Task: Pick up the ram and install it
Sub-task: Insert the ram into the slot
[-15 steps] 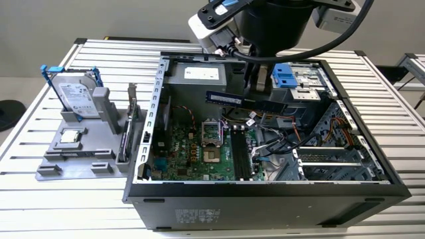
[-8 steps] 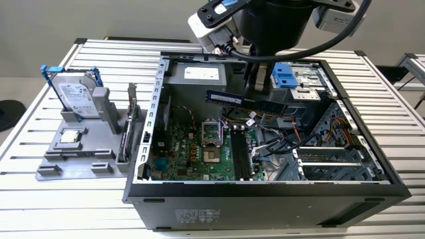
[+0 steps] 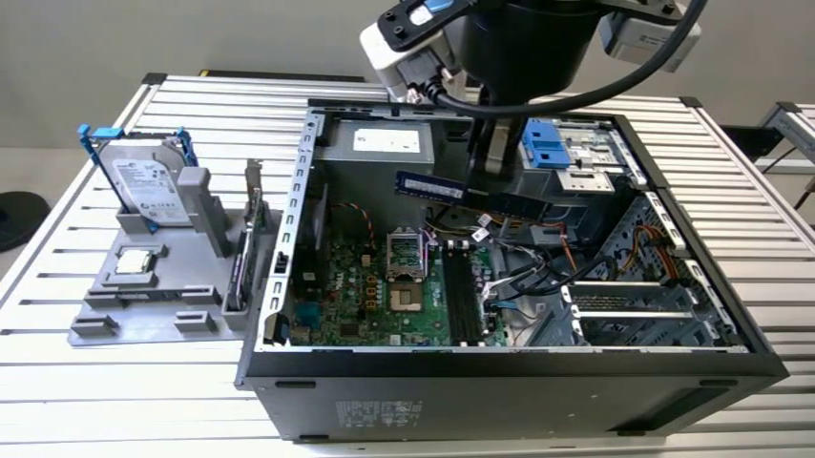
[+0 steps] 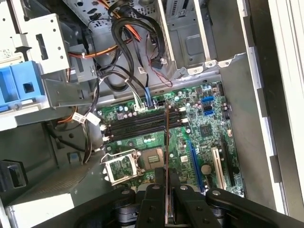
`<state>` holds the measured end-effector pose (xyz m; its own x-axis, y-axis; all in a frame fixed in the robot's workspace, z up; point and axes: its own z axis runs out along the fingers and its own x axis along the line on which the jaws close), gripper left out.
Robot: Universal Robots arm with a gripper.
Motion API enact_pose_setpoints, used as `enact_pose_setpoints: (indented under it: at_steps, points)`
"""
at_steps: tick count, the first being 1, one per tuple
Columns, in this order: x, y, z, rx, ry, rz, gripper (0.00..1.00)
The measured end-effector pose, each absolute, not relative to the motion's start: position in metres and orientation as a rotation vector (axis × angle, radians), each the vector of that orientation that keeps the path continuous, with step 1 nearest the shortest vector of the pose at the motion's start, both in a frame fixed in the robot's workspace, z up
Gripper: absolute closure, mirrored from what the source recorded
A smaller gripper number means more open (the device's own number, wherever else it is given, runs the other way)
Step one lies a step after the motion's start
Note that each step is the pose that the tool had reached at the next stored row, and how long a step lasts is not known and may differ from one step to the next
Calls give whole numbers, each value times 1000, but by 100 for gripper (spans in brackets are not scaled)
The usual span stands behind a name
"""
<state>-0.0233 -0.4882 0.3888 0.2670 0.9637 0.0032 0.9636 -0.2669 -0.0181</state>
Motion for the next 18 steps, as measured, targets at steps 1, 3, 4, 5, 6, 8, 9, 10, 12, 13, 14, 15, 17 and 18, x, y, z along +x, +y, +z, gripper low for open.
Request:
enact_pose_setpoints:
  at_steps: [1, 3, 4, 5, 6, 8, 9, 10, 12, 13, 14, 15, 17, 18]
  points:
    - [-23, -488, 389, -2492, -1886, 13, 100]
    - [-23, -488, 389, -2501, -1874, 13, 100]
    - [-23, -488, 389, -2506, -1868, 13, 100]
    - [-23, -488, 389, -2510, -1861, 13, 100]
    - [-23, -488, 389, -2515, -1855, 13, 100]
    - [-23, -488, 389, -2524, -1843, 13, 100]
    - [-23, -488, 389, -2528, -1837, 13, 100]
    - [-23, -488, 389, -2532, -1831, 13, 100]
    - [-23, -488, 389, -2541, -1819, 13, 100]
    - [-23, -488, 389, -2546, -1813, 12, 100]
    - [-23, -488, 389, -2550, -1806, 12, 100]
    - [-23, -488, 389, -2554, -1800, 12, 100]
    - [-23, -488, 389, -2564, -1787, 12, 100]
    - [-23, -488, 389, -2568, -1780, 12, 100]
